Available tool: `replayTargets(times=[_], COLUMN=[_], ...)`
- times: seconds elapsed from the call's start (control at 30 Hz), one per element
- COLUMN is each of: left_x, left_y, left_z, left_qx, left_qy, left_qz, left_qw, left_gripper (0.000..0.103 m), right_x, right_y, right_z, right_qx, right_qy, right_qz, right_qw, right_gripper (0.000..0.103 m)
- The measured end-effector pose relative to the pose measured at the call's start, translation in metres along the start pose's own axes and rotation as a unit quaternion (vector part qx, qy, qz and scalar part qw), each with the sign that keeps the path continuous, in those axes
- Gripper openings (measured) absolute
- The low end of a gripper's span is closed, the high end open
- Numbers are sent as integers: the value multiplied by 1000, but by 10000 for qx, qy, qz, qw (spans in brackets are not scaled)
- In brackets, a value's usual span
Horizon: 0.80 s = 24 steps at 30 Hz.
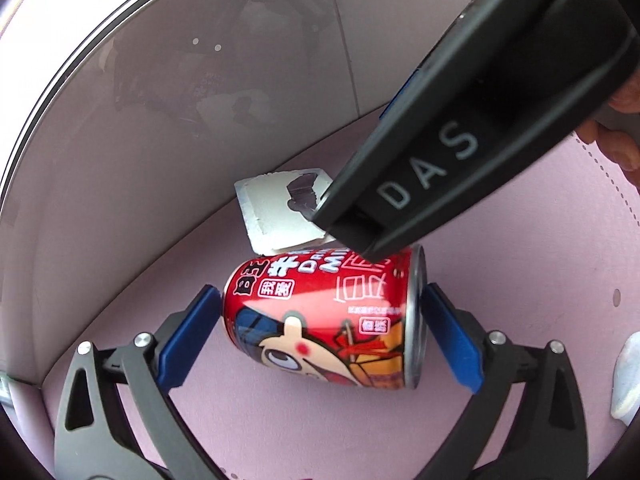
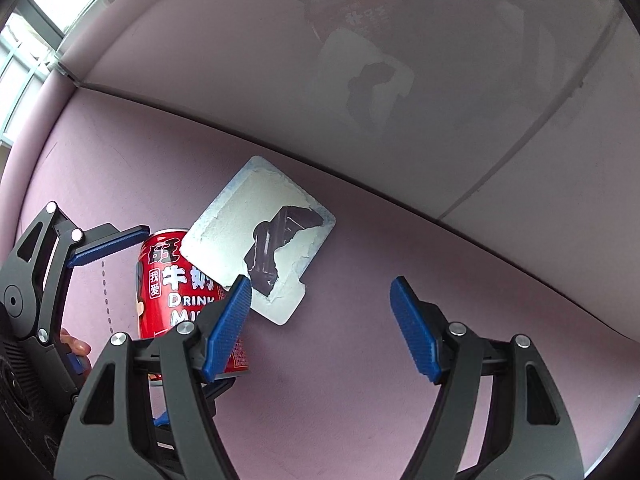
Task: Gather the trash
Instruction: 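Grasp the red milk can with the left gripper while the right grasps the white card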
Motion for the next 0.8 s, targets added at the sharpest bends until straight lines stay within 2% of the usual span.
replayTargets(times=[0.2,0.33,0.5,0.63,0.8], left_x=[0,-24,-62,-99,-110], left_y=[-15,-12,-9,2,3], left_z=[3,16,27,23,30], left_qx=[87,43,-97,-259,-284], left_qy=[-70,96,566,1157,1165], left_qz=[-152,45,441,1146,1594], left_qw=[9998,9999,9974,9863,9799], left_gripper=[99,99,99,99,99], right_x=[5,5,5,5,8], right_y=[-10,-11,-8,-5,8], right_z=[7,12,11,9,-3], right_qx=[-43,-57,-30,10,102], right_qy=[-49,-42,-23,33,74], right_qz=[-54,-47,-28,6,63], right_qw=[10000,10000,10000,10000,9999], right_gripper=[70,70,70,70,70])
Point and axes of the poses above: each gripper's, at about its wrist camera, not at the fingertips, and z roughly against the way its jaws point, y to its left, x to its top, the point moved 8 cm from there along -z, roughly the way its jaws point, and after that the axes turned 3 degrees about z, right-handed, at the moved point
